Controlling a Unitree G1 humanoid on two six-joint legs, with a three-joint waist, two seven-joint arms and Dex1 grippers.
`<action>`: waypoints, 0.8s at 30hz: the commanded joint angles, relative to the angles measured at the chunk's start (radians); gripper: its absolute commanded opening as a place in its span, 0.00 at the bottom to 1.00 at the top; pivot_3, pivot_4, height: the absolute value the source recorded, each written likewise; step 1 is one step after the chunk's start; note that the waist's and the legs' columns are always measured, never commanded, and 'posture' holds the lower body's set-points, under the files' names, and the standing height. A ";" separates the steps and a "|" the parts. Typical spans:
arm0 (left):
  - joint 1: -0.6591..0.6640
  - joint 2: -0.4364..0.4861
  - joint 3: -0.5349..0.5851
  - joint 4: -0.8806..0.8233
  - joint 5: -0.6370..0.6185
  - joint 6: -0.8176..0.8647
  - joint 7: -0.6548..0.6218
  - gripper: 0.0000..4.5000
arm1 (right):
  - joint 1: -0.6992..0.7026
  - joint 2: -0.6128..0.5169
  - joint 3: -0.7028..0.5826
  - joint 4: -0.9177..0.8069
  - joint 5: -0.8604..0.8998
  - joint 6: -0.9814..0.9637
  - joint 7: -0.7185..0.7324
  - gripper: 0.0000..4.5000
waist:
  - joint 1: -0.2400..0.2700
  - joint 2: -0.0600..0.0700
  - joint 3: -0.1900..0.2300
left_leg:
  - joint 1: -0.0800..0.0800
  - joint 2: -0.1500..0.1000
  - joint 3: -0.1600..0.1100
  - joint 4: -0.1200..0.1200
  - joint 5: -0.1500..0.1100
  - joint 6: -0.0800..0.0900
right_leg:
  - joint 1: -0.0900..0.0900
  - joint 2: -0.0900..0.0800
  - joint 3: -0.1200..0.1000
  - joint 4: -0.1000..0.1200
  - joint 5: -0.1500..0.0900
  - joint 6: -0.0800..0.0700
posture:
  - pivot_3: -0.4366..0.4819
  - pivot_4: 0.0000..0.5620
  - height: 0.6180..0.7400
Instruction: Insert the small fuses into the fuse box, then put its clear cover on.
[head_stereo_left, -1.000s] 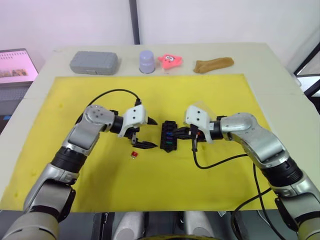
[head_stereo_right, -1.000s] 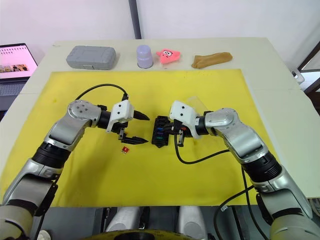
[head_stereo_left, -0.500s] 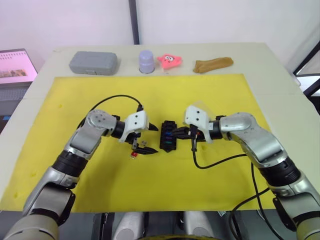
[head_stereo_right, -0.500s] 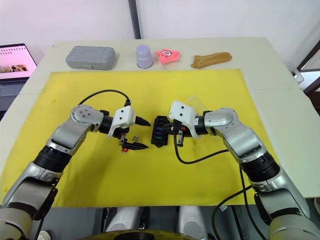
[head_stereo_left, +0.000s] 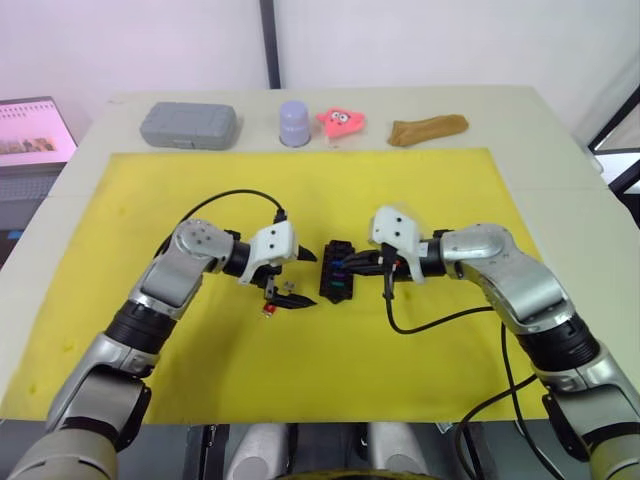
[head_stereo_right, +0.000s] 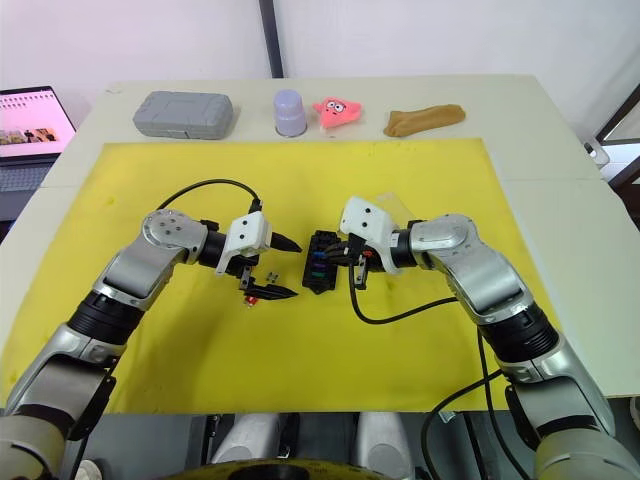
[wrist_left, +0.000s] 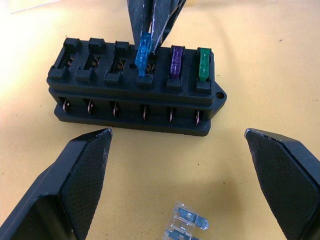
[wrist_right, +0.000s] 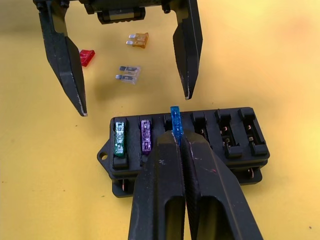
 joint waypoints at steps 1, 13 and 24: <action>-0.023 -0.005 0.010 -0.011 0.002 -0.015 0.002 0.99 | -0.005 0.001 -0.020 -0.017 0.004 -0.005 0.007 0.00 | 0.000 0.000 0.000 | 0.000 0.000 0.000 0.000 0.000 0.000 | 0.000 0.000 0.000 0.000 0.000 0.000 | 0.48 0.27 1.00; -0.026 -0.004 0.013 -0.014 0.001 -0.015 0.009 0.99 | 0.006 0.009 0.015 0.034 -0.029 -0.040 0.023 0.00 | -0.001 0.000 0.000 | 0.000 0.000 0.000 0.000 0.000 0.000 | 0.000 0.000 0.000 0.000 0.000 0.000 | 0.48 0.27 1.00; -0.024 -0.003 0.013 -0.016 0.000 -0.014 0.015 0.99 | 0.005 0.009 0.005 0.033 -0.022 -0.034 0.055 0.00 | -0.001 0.000 0.000 | 0.000 0.000 0.000 0.000 0.000 0.000 | 0.000 0.000 0.000 0.000 0.000 0.000 | 0.48 0.27 1.00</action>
